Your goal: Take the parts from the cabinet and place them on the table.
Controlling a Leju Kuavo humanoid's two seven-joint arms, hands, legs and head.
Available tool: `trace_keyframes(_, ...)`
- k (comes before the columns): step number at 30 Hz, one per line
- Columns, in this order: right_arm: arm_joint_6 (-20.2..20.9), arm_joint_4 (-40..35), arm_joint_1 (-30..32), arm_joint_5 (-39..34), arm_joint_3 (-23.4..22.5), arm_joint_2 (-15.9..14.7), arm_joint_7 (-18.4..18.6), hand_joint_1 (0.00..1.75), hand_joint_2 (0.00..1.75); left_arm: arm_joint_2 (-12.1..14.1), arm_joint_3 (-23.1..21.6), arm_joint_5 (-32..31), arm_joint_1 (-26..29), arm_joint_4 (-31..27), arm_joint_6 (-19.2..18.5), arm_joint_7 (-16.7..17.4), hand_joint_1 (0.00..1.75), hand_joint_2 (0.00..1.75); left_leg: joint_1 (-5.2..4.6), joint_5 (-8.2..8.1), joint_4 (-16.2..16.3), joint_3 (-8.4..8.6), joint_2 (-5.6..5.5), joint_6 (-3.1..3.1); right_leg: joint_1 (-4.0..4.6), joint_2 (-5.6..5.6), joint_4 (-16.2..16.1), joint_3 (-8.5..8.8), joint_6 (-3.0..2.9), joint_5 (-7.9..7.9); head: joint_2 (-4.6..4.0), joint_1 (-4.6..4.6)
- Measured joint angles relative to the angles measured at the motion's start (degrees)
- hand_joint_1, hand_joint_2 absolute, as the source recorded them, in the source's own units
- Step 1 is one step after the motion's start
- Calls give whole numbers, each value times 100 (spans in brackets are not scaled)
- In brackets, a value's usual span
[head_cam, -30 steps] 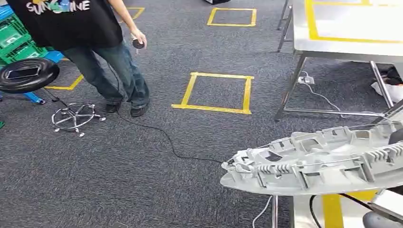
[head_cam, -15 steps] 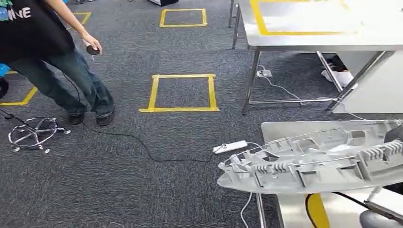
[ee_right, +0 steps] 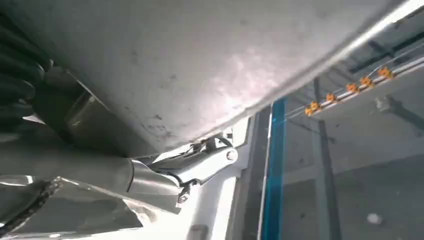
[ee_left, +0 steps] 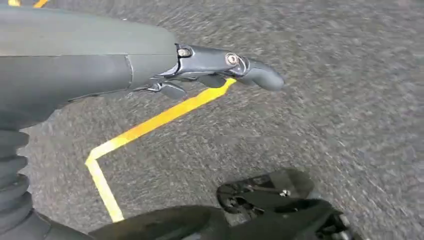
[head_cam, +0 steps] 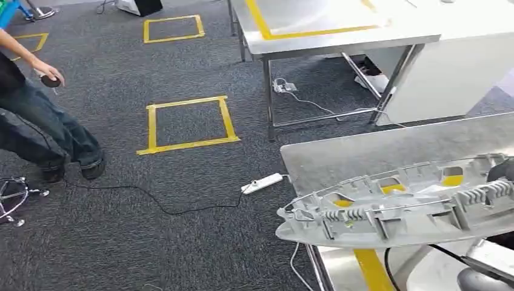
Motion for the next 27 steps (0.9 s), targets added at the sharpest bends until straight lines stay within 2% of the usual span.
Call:
trace_keyframes(1,0,0,4,0,2,0,-4,175,175,0,0,0,6,0,0,0,0,175,7,-227,408,-171,-127,-7,3,53,0,-8,-22,8,0,-2)
trace_keyframes(2,0,0,6,0,2,0,-11,175,175,-2,0,0,21,0,-2,0,0,175,8,-455,926,-401,-184,-10,10,133,1,-19,-33,15,0,-4)
trace_keyframes(3,0,0,6,-2,2,0,-13,175,175,-2,0,6,24,0,-7,-4,0,175,7,-571,1282,-567,-199,-5,21,201,1,-27,-42,21,0,-4)
trace_keyframes(4,4,0,4,-4,2,0,-13,175,175,-4,0,26,25,0,-9,-15,0,175,6,-572,1468,-663,-201,11,33,285,1,-33,-52,28,0,-2)
trace_keyframes(5,9,0,5,-5,2,0,-6,175,175,-4,0,24,14,0,-9,-15,0,175,4,-425,1365,-625,-208,40,43,365,1,-32,-57,33,2,-4)
trace_keyframes(6,9,0,3,-6,2,0,-2,175,175,-7,0,24,6,0,-9,-15,0,175,-1,-196,1069,-499,-230,77,49,440,1,-31,-59,38,0,-2)
trace_keyframes(7,15,0,-6,-7,2,0,2,175,175,-4,0,24,3,0,-9,-15,0,175,-10,70,621,-300,-296,121,49,516,1,-27,-58,48,0,0)
trace_keyframes(8,24,0,-30,-7,2,0,15,175,175,4,0,24,7,0,-9,-15,0,175,-25,319,121,-84,-479,168,45,592,0,-27,-53,58,2,-2)
trace_keyframes(9,33,0,-58,-7,2,0,22,175,175,29,0,24,18,0,-9,-15,0,175,-26,335,-144,24,-800,222,48,656,5,-54,-30,74,0,4)
trace_keyframes(10,50,0,-86,-7,4,0,35,175,175,32,0,24,19,0,-9,-15,0,175,-17,324,-260,50,-759,225,33,743,15,-92,0,93,0,-2)
trace_keyframes(11,50,0,-91,-7,4,0,35,175,175,35,0,24,2,0,-9,-15,0,175,-35,296,-275,55,-705,225,11,779,8,-138,39,119,0,-24)
trace_keyframes(13,52,-2,-87,-9,4,0,42,175,175,35,0,24,-9,0,-9,-15,0,175,-50,341,-337,55,-593,248,-11,914,-35,-175,135,180,0,-22)
trace_keyframes(14,52,-2,-86,-9,4,-2,42,175,175,35,0,24,-11,0,-9,-15,0,175,21,415,-461,91,-487,248,-16,853,18,-228,126,150,0,-9)
trace_keyframes(15,52,-2,-106,-13,4,-4,42,175,175,37,0,26,-14,0,-9,-17,0,175,-15,446,-519,120,-419,255,32,449,176,-329,133,-9,0,4)
trace_keyframes(16,55,0,-136,-15,7,-4,42,175,175,31,0,24,-7,0,-11,-20,0,175,-18,457,-520,113,-345,287,33,286,461,-464,159,-205,0,28)
trace_keyframes(18,55,0,-126,-11,9,-4,50,175,175,28,0,24,12,0,-15,-17,0,175,-35,452,-514,94,-164,289,20,143,1310,-835,214,-605,0,26)
trace_keyframes(19,50,0,-96,-9,9,-4,48,175,175,24,0,24,20,0,-15,-17,0,175,-34,444,-511,84,-74,288,9,124,1555,-937,242,-669,0,33)
trace_keyframes(20,46,2,-69,-9,9,-4,40,175,175,20,0,24,21,0,-13,-17,0,175,-29,442,-505,80,3,285,-2,105,1532,-896,265,-601,2,33)
trace_keyframes(21,44,2,-56,-9,9,-4,26,175,175,9,0,24,20,0,-15,-17,0,175,-24,430,-498,80,85,268,-20,66,1265,-726,290,-433,0,33)
trace_keyframes(22,44,2,-57,-7,9,-4,24,175,175,-2,0,24,19,0,-15,-17,0,175,-13,411,-476,79,154,240,-36,-5,835,-463,313,-236,0,33)
trace_keyframes(23,46,2,-65,-7,9,-4,26,175,175,-7,0,24,17,0,-22,-17,0,175,-6,381,-435,80,220,197,-48,-192,313,-132,341,-44,0,30)
trace_keyframes(24,48,4,-77,-4,9,-4,33,175,175,-4,0,24,16,0,-26,-17,0,175,-16,351,-388,86,262,162,-40,-413,24,8,373,-81,0,37)
trace_keyframes(25,48,7,-79,-4,11,-2,35,175,175,13,0,24,19,-4,-26,-17,0,175,-58,317,-372,68,297,123,10,-500,28,89,308,-138,0,35)
trace_keyframes(26,48,2,-88,-2,9,-2,40,175,175,2,0,24,16,-4,-28,-20,0,175,-63,295,-333,89,357,108,-1,-360,14,75,183,-111,0,11)
trace_keyframes(27,52,5,-80,-2,9,-2,53,175,175,2,0,24,5,-4,-31,-20,0,175,-67,300,-326,104,416,102,10,-310,23,51,150,-101,0,6)
